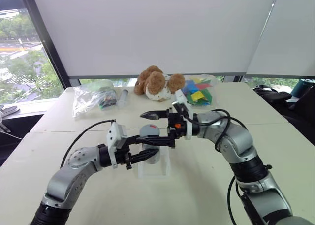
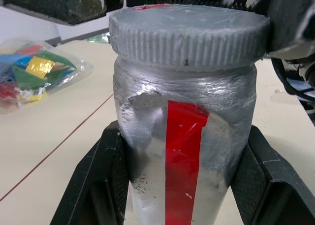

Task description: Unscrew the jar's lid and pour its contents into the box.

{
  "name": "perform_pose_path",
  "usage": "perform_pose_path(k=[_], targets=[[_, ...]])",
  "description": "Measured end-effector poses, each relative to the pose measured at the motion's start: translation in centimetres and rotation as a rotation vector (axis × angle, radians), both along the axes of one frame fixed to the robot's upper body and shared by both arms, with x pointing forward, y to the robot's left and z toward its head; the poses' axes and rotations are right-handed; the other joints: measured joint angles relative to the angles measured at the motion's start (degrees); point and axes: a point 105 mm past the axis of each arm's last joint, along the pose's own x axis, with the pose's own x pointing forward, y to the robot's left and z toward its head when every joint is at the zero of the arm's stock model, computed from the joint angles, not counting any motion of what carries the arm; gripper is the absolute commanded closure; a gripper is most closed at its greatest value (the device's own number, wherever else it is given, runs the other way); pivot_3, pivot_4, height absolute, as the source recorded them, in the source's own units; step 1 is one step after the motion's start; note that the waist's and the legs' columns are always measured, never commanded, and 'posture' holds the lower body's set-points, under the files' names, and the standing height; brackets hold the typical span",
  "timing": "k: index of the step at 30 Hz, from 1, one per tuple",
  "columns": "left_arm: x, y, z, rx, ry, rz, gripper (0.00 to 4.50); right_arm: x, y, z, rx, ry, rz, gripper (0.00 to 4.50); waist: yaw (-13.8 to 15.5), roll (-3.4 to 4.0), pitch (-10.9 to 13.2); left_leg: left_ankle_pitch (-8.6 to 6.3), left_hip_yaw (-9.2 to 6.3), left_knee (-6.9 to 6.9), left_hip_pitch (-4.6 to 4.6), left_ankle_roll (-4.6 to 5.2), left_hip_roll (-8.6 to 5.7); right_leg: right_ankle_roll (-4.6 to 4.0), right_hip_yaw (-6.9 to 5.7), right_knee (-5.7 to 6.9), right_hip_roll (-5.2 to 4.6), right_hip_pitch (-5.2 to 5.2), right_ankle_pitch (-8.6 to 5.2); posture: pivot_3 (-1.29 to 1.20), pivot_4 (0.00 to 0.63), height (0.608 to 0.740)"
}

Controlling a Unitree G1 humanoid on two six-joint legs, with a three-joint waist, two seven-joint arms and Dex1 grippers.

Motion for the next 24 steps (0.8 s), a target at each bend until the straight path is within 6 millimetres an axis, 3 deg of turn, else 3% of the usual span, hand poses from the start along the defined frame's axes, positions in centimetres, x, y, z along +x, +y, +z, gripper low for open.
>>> perform_pose_path(k=[10, 19, 24], targets=[[-0.1, 0.1, -0.2, 0.004, 0.006, -0.005, 2.42, 0.2, -0.6, -0.3, -0.019, 0.059, 0.038, 0.06, 0.0, 0.00, 0.0, 0.00, 0.00, 0.00, 0.00, 0.00, 0.00, 0.00, 0.00, 0.00, 0.00, 0.01, 0.00, 0.00, 0.150, 0.740], [-0.1, 0.4, -0.4, 0.012, 0.011, 0.005, 2.42, 0.5, -2.7, -0.4, -0.033, 0.077, 0.035, 0.06, 0.0, 0.00, 0.0, 0.00, 0.00, 0.00, 0.00, 0.00, 0.00, 0.00, 0.00, -0.01, 0.00, 0.01, 0.00, 0.00, 0.150, 0.740], [-0.8, 0.2, -0.4, 0.019, -0.003, -0.033, 2.42, 1.2, -5.5, 0.0, -0.010, 0.087, -0.030, 0.06, 0.2, 0.00, 0.0, 0.00, 0.02, 0.01, 0.00, 0.00, 0.00, -0.01, 0.00, -0.07, -0.01, 0.06, 0.00, 0.00, 0.150, 0.740]])
